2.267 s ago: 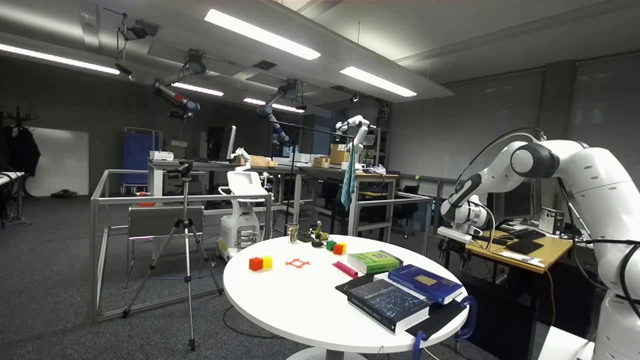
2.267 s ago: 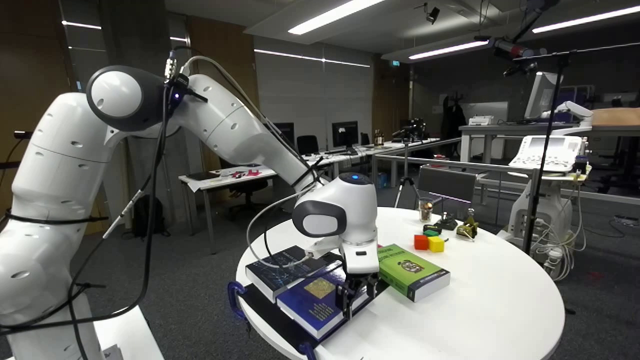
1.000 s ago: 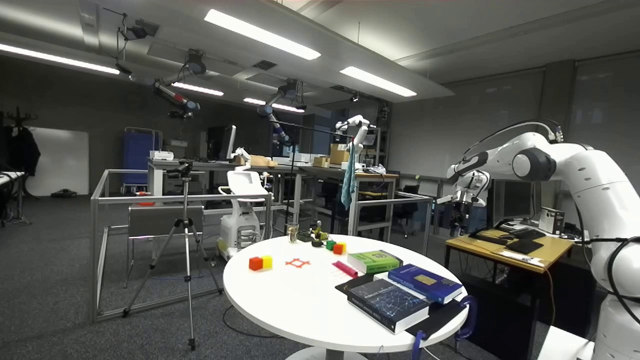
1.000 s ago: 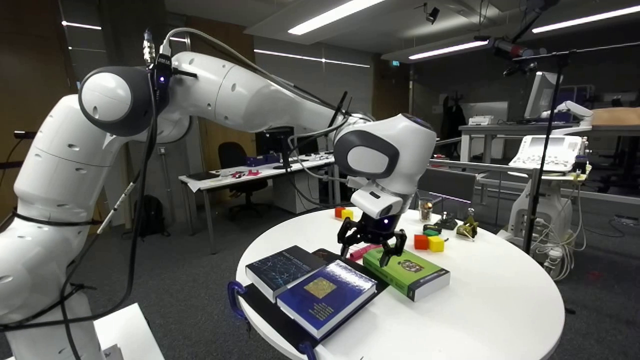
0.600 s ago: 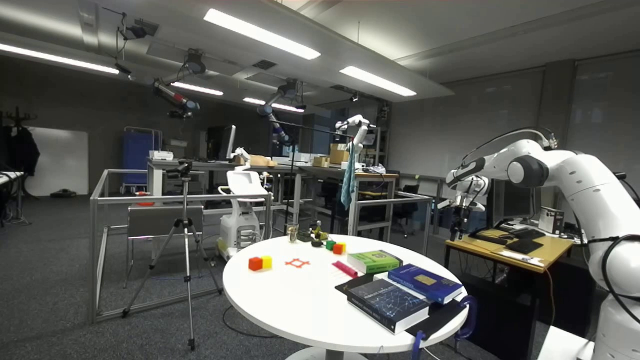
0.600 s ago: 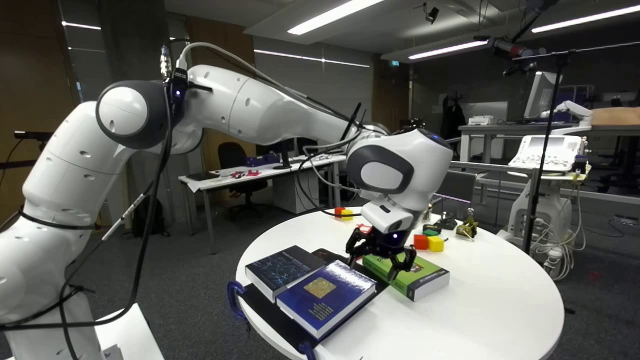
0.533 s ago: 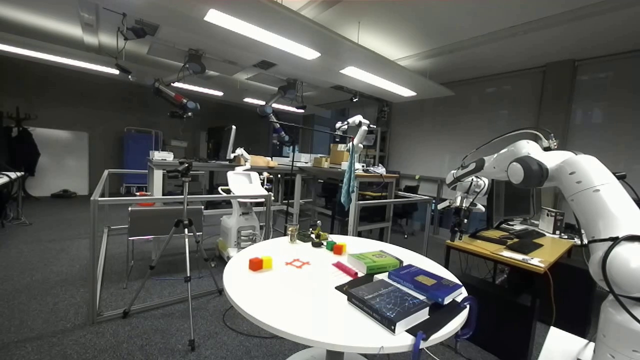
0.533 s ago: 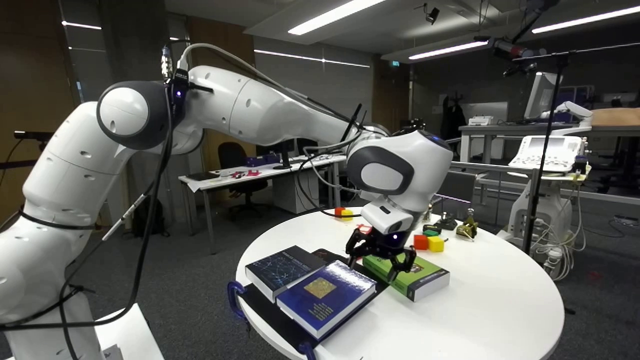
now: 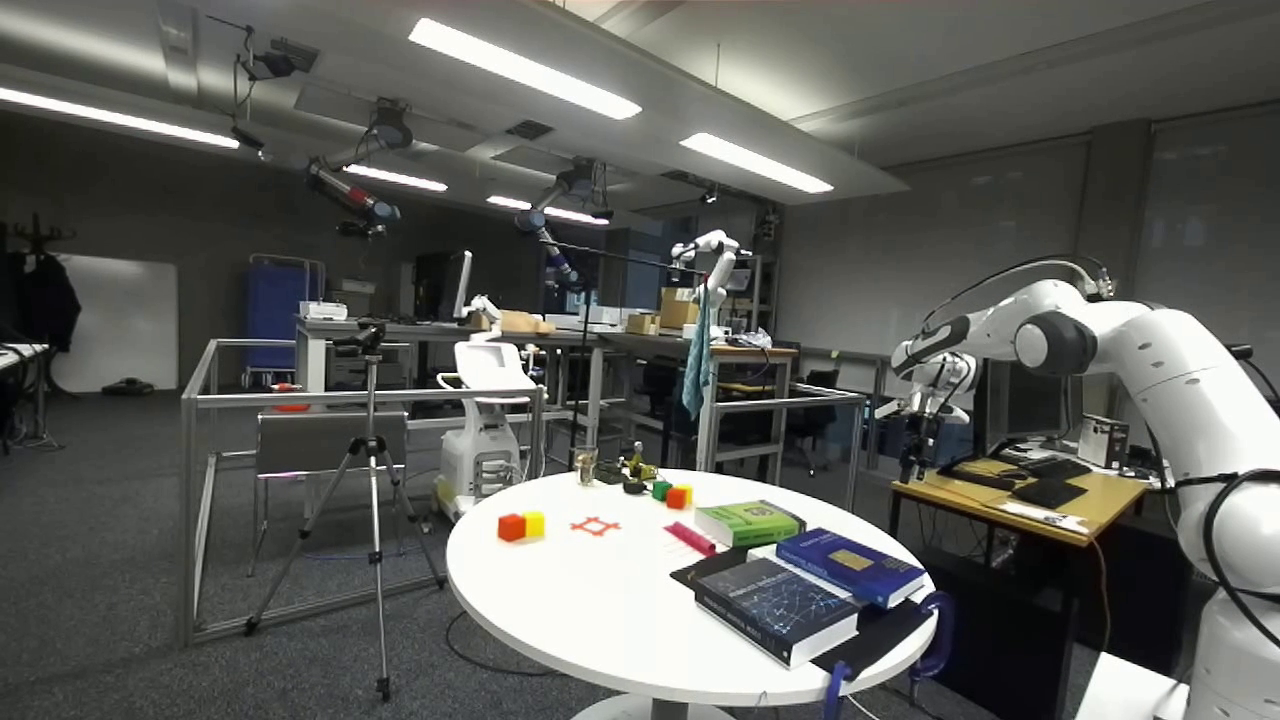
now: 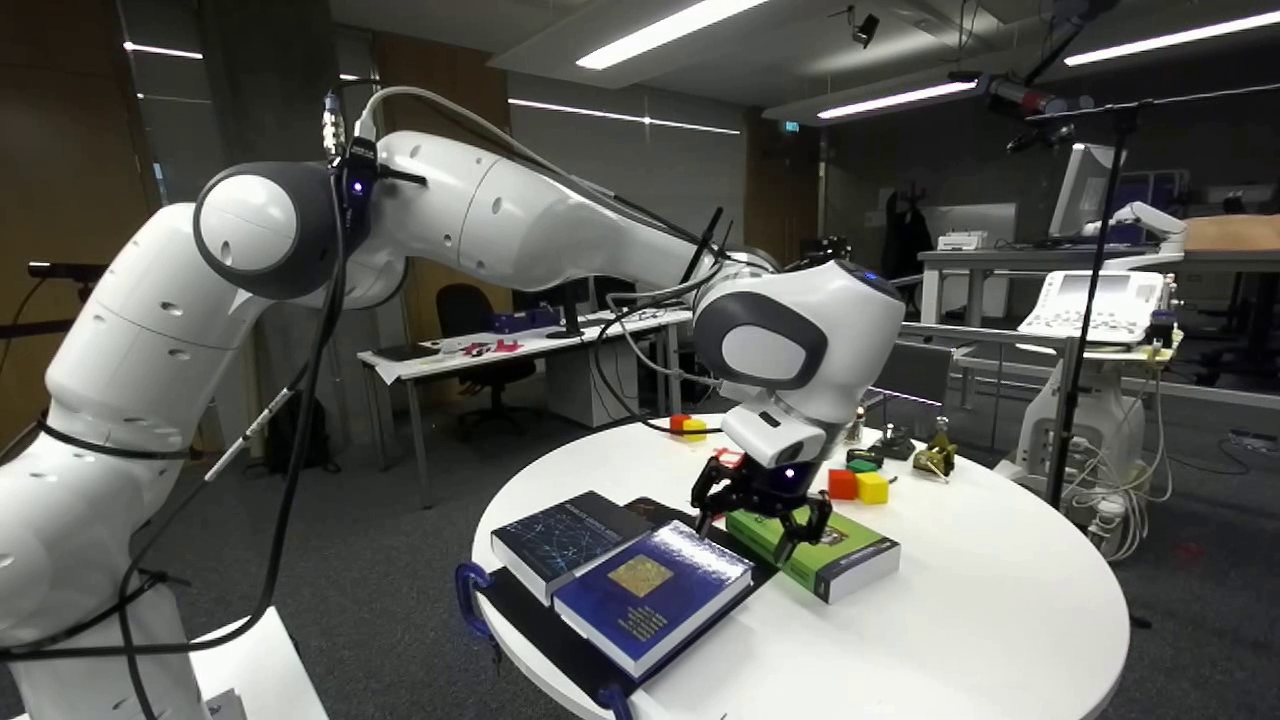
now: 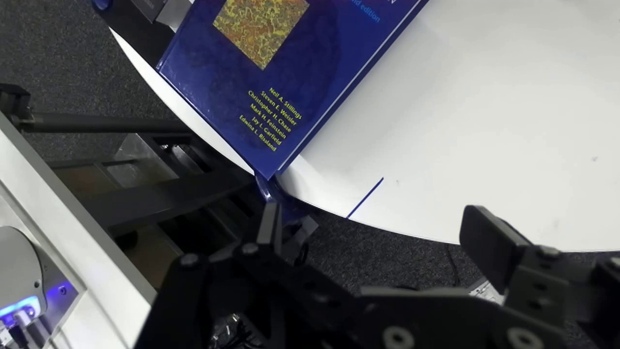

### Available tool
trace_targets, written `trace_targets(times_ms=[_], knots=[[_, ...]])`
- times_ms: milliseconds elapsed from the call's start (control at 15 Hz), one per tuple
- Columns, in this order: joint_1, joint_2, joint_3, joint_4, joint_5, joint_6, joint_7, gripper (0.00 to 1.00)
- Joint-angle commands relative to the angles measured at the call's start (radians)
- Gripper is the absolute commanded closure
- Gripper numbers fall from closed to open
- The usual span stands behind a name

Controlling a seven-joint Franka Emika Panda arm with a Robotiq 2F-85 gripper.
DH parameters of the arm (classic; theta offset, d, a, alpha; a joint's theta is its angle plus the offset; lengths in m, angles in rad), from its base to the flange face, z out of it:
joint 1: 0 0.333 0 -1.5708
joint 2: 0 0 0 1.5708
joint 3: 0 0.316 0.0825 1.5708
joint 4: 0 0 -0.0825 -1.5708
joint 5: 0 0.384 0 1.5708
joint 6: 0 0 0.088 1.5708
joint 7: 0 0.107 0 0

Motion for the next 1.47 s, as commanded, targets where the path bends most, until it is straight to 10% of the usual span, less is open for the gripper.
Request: trace_targets(times_ms=[0,1400], knots=[[-0.012,0.011,0.013,0.006,0.004,0.004,0.071,0.00],[-0.108,0.201,0.064,0.085,0.238,-0.034,0.557,0.00]])
